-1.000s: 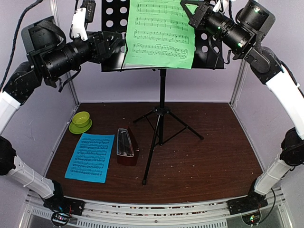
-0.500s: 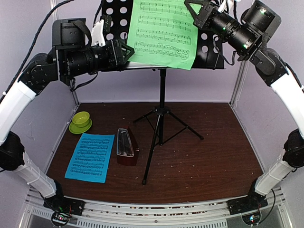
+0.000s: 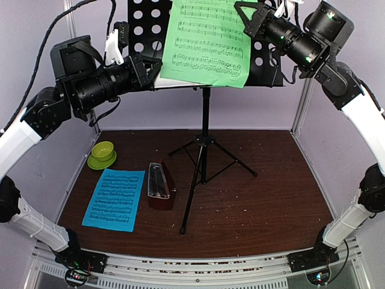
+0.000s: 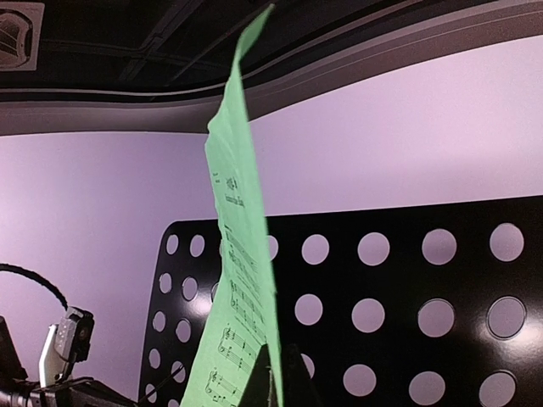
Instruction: Set up the instrument practice props
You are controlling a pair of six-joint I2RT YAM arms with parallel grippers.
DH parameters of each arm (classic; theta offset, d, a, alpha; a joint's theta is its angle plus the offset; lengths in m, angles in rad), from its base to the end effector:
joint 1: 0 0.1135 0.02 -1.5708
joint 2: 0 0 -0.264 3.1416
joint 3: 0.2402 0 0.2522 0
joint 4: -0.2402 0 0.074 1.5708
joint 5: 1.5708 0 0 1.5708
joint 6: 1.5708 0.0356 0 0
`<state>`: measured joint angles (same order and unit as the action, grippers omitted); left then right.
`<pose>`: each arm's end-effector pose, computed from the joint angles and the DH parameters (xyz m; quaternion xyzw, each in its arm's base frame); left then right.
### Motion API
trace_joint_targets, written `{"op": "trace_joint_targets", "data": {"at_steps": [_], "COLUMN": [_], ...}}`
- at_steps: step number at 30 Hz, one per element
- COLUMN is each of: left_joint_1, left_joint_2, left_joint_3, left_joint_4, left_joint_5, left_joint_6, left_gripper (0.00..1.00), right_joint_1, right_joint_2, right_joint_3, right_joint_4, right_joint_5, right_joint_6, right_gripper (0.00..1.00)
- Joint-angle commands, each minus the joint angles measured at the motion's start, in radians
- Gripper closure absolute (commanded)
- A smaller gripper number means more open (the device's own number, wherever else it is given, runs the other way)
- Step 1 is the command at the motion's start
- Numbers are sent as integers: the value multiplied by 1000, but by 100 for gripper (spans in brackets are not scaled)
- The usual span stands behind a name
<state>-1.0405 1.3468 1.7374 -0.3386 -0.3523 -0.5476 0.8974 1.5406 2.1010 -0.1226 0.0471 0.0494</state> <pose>0.1483 -0.2287 0.5252 0.0421 0.6884 -0.4247 0.5866 0.1802 0.2232 0.6049 -0.2026 0.4972 0.3733 0.7565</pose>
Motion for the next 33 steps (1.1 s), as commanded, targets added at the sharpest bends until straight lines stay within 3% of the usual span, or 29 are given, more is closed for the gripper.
{"op": "trace_joint_targets", "data": {"at_steps": [1, 9, 13, 19, 27, 33], "left_joint_1": [3, 3, 4, 4, 1, 2], "left_joint_2": [-7, -41, -46, -103, -181, -171], "left_joint_3": [-20, -104, -101, -226, -376, -352], "left_joint_4": [104, 180, 115, 193, 299, 282], "left_joint_5": [59, 145, 75, 84, 121, 143], "left_joint_6": [118, 248, 196, 183, 300, 401], "left_gripper": [100, 100, 100, 100, 100, 100], "right_joint_1": [5, 5, 5, 5, 6, 5], "right_joint_2": [-16, 5, 12, 35, 65, 79], "right_joint_3": [-2, 25, 31, 53, 93, 113], "right_joint_4": [4, 3, 3, -19, -58, -86], "right_joint_5": [35, 34, 45, 80, 119, 141], "right_joint_6": [-7, 1, 0, -8, -12, -11], "right_gripper": [100, 100, 100, 100, 100, 100]}}
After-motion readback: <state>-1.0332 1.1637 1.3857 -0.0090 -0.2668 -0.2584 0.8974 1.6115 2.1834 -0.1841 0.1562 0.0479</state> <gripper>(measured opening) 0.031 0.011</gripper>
